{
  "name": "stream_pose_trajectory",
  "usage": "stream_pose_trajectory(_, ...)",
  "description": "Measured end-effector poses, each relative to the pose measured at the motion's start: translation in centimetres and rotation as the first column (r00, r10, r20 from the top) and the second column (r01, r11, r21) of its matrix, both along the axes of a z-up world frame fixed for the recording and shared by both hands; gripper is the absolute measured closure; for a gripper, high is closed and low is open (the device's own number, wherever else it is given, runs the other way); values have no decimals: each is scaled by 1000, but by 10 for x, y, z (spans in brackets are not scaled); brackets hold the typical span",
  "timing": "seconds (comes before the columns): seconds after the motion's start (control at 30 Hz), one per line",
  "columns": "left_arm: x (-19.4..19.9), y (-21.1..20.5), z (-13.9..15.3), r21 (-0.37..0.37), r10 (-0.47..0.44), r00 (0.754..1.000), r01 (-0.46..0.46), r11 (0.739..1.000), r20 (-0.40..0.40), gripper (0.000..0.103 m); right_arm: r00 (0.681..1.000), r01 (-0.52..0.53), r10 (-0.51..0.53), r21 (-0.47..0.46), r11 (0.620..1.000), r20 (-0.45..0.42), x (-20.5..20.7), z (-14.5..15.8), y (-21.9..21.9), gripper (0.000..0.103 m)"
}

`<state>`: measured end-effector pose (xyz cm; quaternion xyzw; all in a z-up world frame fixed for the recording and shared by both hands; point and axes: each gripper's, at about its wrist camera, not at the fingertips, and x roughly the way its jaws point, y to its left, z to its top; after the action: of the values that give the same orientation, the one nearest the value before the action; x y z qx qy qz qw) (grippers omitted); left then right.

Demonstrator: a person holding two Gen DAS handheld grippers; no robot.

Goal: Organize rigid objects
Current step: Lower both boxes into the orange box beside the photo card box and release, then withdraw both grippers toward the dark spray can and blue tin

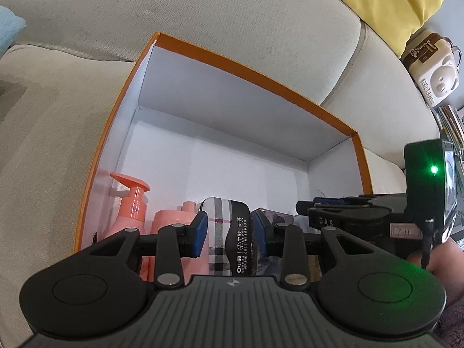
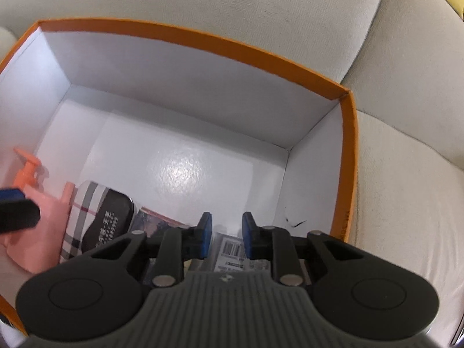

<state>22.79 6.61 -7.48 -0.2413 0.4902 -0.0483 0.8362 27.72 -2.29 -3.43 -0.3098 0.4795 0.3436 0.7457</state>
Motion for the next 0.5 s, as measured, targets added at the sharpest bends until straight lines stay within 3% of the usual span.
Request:
stream_pose_trajectory(0.23,-5,-8,10,19,-12,1000,12,1000,13,65,1000,5,-5,50,999,2,-5,12,-5,80)
stream_pose_trajectory(0.5,-26,-29,29,46,-48,998,45,998,49,65,998,31,-38,176,984,40,-27,59,-48,80)
